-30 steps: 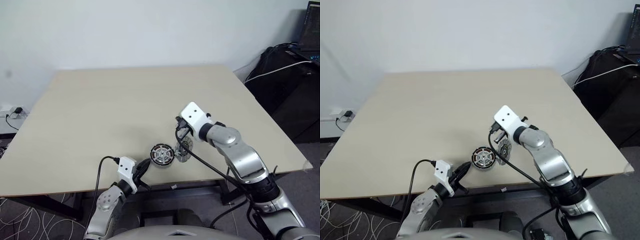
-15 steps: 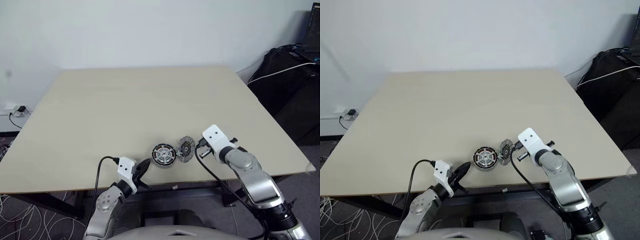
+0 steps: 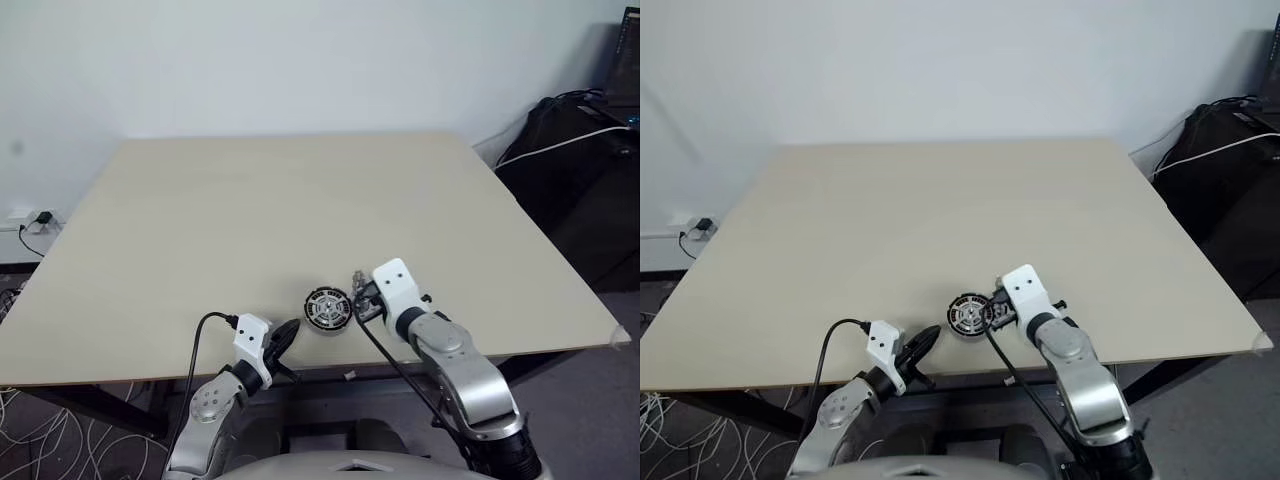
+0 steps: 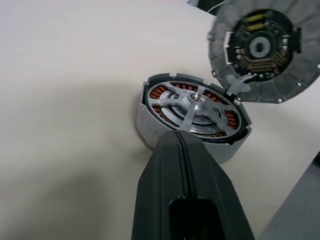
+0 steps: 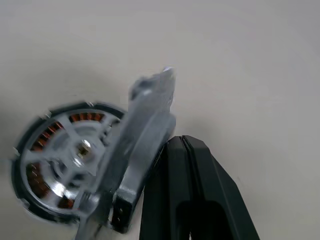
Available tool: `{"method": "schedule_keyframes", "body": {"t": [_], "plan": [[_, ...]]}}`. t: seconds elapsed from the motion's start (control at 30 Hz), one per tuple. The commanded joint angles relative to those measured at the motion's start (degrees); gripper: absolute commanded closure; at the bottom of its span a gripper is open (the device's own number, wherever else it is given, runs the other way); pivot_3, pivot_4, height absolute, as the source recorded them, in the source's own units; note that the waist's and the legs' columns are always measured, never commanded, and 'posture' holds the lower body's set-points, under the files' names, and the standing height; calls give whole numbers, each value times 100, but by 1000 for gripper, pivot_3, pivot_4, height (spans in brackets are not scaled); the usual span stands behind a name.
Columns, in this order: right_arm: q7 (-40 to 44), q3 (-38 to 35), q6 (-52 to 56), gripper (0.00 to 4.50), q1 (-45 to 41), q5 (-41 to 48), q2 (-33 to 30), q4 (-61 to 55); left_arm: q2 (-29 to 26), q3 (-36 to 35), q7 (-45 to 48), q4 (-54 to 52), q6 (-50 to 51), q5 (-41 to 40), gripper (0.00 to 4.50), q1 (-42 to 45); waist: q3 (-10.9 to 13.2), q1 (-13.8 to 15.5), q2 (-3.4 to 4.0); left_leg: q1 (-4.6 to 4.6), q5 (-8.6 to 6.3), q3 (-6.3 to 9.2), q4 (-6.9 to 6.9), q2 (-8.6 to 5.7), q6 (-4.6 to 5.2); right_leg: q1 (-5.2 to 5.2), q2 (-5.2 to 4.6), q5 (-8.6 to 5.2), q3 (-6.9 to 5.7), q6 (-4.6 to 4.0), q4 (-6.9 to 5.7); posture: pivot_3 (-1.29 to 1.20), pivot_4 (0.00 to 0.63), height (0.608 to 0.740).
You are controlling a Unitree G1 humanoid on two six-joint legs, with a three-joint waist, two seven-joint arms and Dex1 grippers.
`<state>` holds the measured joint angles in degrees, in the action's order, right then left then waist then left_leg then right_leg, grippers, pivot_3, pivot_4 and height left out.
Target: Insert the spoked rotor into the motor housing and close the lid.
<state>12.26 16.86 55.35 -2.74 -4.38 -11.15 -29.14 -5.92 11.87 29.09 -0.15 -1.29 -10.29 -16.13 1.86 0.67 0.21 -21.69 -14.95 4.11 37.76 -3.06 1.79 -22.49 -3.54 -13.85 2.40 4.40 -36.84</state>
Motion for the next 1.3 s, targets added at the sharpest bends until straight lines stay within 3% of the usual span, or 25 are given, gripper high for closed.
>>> {"method": "schedule_keyframes", "body": {"t": [0.03,0.57,0.83,1.07,1.17,1.3], "plan": [[-189,205,15,4469,-307,-111,176,82,-9,26,36,-275,-7,-85,4500,57,0,2,0,0,0,0,0,0,0,0,0,0,0,0,0,0,0,740],[-310,561,-944,4469,-1195,-214,791,2277,18,-10,-16,-284,-59,-90,4500,28,-1,-136,2,2,1,2,-9,-4,1,-1,2,17,-1,-30,0,0,0,740],[-37,-130,-2396,4469,-980,323,876,1930,16,-25,-46,-329,-62,-87,4500,-17,-1,-135,3,3,0,3,-12,-5,0,-2,2,15,-1,-25,-1,0,0,740],[916,-826,-3181,4469,-467,1119,194,1719,17,-34,-60,-366,-32,-96,4500,-38,-1,-130,3,3,1,4,-11,-7,1,2,1,7,-1,-13,2,0,0,740],[1368,-1000,-3165,3849,-303,1433,-110,1769,5,-35,-45,-369,-12,-103,4500,-32,0,-140,5,3,1,3,-11,-5,2,0,2,5,0,-12,0,0,0,740],[1915,-1059,-3161,2588,-172,1735,-430,1875,-18,-47,-19,-357,-2,-112,4500,-15,0,-131,5,6,2,2,-10,-2,3,2,4,-1,0,-4,0,0,0,740]]}}
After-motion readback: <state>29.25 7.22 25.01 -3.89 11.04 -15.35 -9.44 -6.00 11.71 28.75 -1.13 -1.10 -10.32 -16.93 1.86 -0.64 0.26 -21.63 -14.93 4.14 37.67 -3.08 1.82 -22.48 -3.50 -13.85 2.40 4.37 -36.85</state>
